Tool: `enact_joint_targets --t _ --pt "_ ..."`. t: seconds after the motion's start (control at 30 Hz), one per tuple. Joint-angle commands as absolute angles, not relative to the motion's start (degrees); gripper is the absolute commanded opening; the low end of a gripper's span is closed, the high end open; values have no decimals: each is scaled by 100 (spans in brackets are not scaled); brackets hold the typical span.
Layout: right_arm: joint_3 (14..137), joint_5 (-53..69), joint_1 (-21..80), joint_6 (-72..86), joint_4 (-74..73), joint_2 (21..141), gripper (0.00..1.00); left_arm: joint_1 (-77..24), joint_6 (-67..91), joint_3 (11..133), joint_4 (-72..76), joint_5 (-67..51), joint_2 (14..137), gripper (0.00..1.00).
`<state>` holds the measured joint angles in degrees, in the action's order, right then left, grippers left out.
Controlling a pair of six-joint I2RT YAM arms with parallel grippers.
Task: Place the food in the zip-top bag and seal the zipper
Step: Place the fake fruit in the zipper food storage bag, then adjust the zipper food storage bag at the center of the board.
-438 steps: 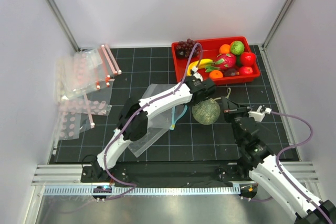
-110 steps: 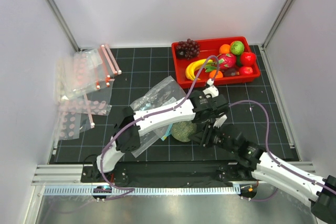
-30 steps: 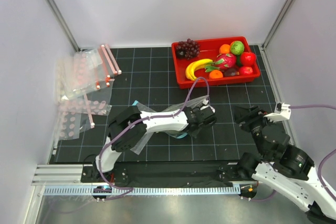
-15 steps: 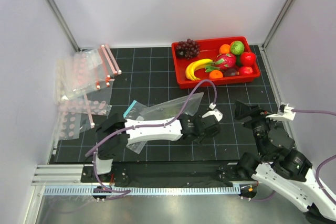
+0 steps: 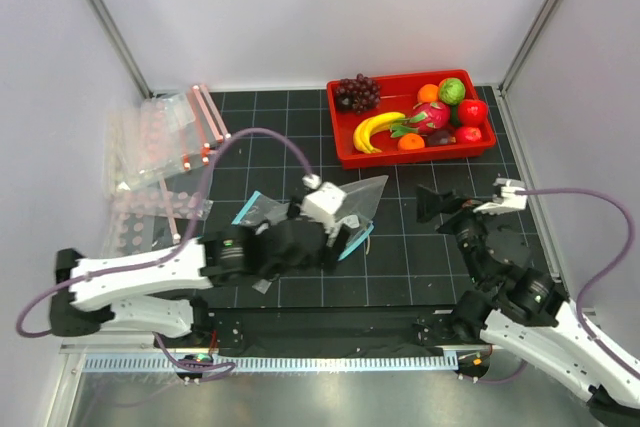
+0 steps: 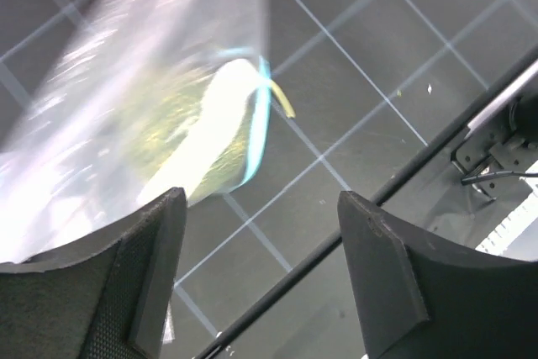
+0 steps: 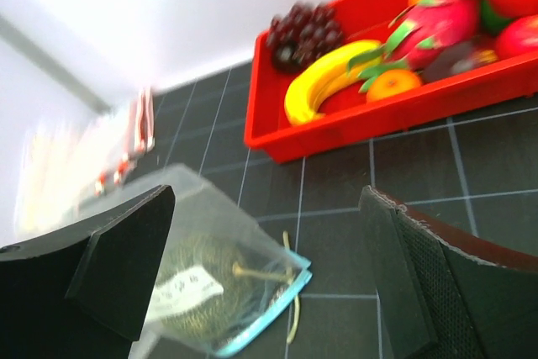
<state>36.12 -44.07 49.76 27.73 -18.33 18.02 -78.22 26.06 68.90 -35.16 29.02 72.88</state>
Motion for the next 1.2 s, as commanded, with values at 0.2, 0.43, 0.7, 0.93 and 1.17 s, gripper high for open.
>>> enact_joint_targets --t 0.2,0.43,0.7,0.93,1.17 --pt "2971 -2376 4922 2338 -563 2749 99 -7743 4025 4580 -3392 3998 4459 81" --pt "2743 -139 3442 2749 -37 3909 100 -7612 4764 4035 -4052 4448 4183 86" --pt "2294 2117 2408 3199 1580 5246 99 -6471 3851 3692 -3150 3150 4359 94" --pt "2039 2417 2408 3155 2521 5844 99 -5230 3296 3208 -1583 1222 5131 94" --pt "2118 2496 2408 3147 2953 6644 97 -5238 3313 3086 -784 906 5801 93"
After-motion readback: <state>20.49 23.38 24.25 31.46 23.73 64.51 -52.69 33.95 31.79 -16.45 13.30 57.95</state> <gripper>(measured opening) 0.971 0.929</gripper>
